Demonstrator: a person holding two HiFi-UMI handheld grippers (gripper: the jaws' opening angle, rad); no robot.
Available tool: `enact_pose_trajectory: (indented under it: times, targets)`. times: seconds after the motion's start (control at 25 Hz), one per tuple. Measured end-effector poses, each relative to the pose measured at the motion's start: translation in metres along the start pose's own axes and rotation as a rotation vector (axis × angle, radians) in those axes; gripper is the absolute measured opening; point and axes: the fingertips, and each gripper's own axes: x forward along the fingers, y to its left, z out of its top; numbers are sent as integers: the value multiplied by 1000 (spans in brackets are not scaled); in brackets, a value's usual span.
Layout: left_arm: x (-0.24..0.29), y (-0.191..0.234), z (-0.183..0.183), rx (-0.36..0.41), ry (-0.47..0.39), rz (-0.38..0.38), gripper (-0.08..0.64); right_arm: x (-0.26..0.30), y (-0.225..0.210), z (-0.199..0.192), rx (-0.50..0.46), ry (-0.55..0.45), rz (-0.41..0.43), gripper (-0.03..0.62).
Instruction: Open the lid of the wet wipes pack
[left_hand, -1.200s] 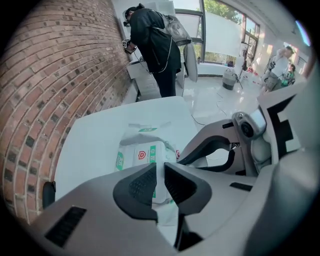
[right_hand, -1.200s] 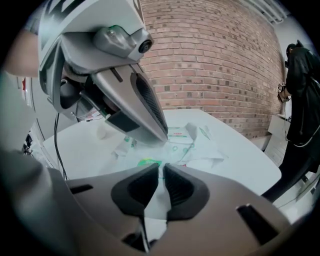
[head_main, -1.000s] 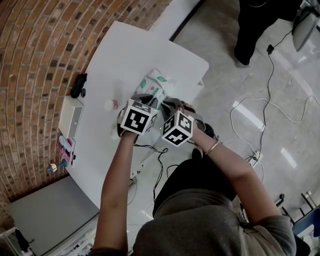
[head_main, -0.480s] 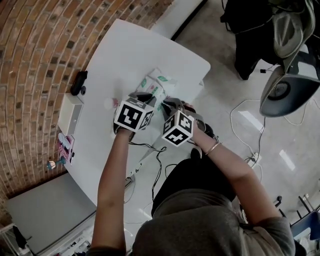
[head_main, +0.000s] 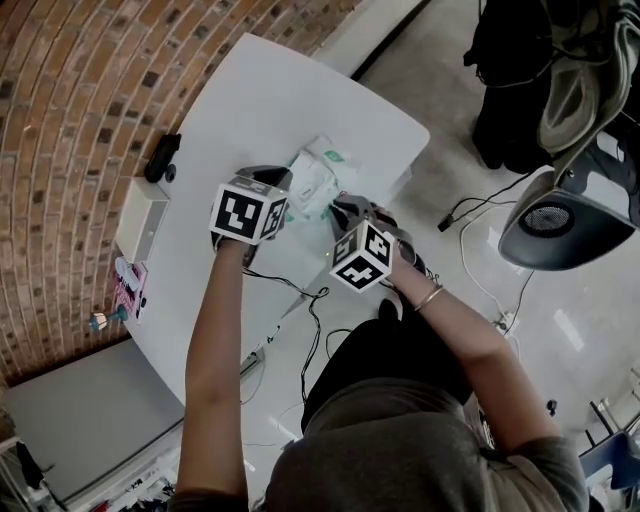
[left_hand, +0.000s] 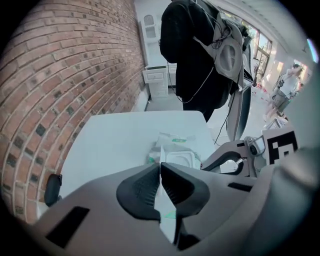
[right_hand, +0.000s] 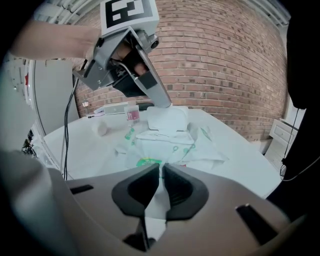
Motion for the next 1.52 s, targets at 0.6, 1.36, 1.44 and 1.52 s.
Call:
enact_pose_trajectory:
  times: [0.6, 1.36, 1.44, 1.52]
  targets:
    - [15, 34, 0, -59, -1, 59, 32, 0, 0, 0, -4, -3, -2, 41]
    - [32, 45, -6, -61, 42, 78, 32, 1, 1, 1, -4, -4, 4, 40]
    - [35, 47, -8, -64, 49, 79, 32, 2, 1, 0, -5, -4, 3, 40]
    - [38, 47, -8, -67, 55, 81, 32, 2, 1, -1, -6, -5, 2, 41]
